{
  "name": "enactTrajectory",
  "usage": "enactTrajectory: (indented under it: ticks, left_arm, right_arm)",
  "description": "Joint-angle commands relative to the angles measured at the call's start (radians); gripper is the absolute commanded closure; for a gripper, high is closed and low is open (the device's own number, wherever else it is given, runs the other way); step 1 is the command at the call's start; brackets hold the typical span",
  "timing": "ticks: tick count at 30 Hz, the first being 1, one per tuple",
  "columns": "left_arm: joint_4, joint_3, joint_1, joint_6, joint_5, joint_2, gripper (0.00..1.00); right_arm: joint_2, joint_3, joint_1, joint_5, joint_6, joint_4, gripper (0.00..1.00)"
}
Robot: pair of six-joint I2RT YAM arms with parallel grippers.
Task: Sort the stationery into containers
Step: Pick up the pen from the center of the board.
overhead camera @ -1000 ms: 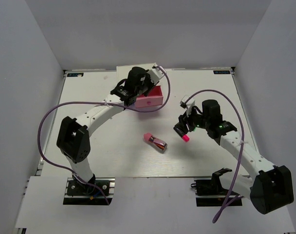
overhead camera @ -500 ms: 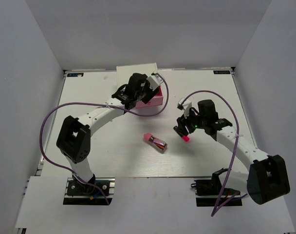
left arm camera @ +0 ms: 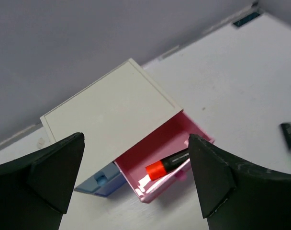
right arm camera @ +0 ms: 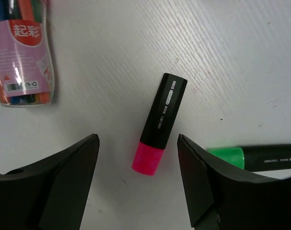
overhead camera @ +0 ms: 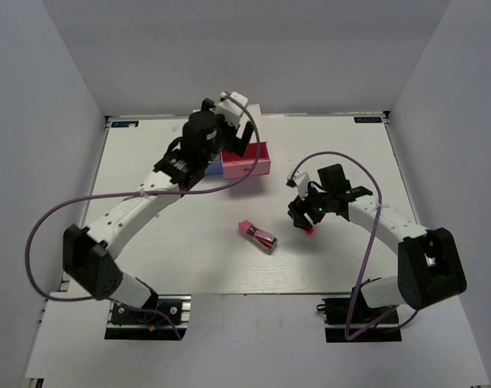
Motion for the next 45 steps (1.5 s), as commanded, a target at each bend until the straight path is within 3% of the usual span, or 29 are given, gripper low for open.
enactTrajectory:
  ticks: [1, 5, 9, 13, 18, 21, 31, 40, 45]
  left_arm:
    - [-0.101, -0.053, -0.001, -0.247, -0.038, -0.146, 0.01]
    - [-0.236, -0.229, -0.001, -0.578, -0.092, -0.315, 0.01]
    - [-0.265, -0.491, -0.001, -0.770, -0.083, -0.500, 0.01]
    - [-0.285, -0.647, -0.001, -0.930, -0.095, -0.665, 0.01]
    - [-0.294, -0.796, -0.001, -1.080, -0.131, -0.809, 0.01]
    - [-0.294, -0.846, -0.001, -1.140, -0.131, -0.829, 0.01]
    - [-0.222, -0.908, -0.001, -1.220, -0.028, -0.734, 0.01]
    - [-0.201, -0.942, -0.001, -1.220, 0.000, -0.709, 0.01]
    - [-0.182, -0.977, -0.001, -1.229, 0.010, -0.729, 0.01]
  right_arm:
    - [0.060, 0.058, 0.005, 0.036, 0.000, -0.068, 0.28]
    - [0.099, 0.062, 0.022, 0.083, 0.019, -0.042, 0.28]
    - [0.165, 0.094, 0.030, 0.183, 0.049, -0.033, 0.29]
    - [0.211, 0.105, 0.036, 0.211, 0.054, -0.027, 0.32]
    - [0.216, 0.066, 0.048, 0.258, 0.053, 0.001, 0.45]
    - [0.203, 0.032, 0.053, 0.277, 0.051, 0.009, 0.49]
    - [0.131, 0.065, 0.044, 0.162, -0.009, -0.094, 0.88]
    - [-0.085, 0.297, 0.045, -0.050, -0.215, -0.163, 0.88]
    - [-0.062, 0.407, 0.059, -0.220, -0.409, -0.168, 0.87]
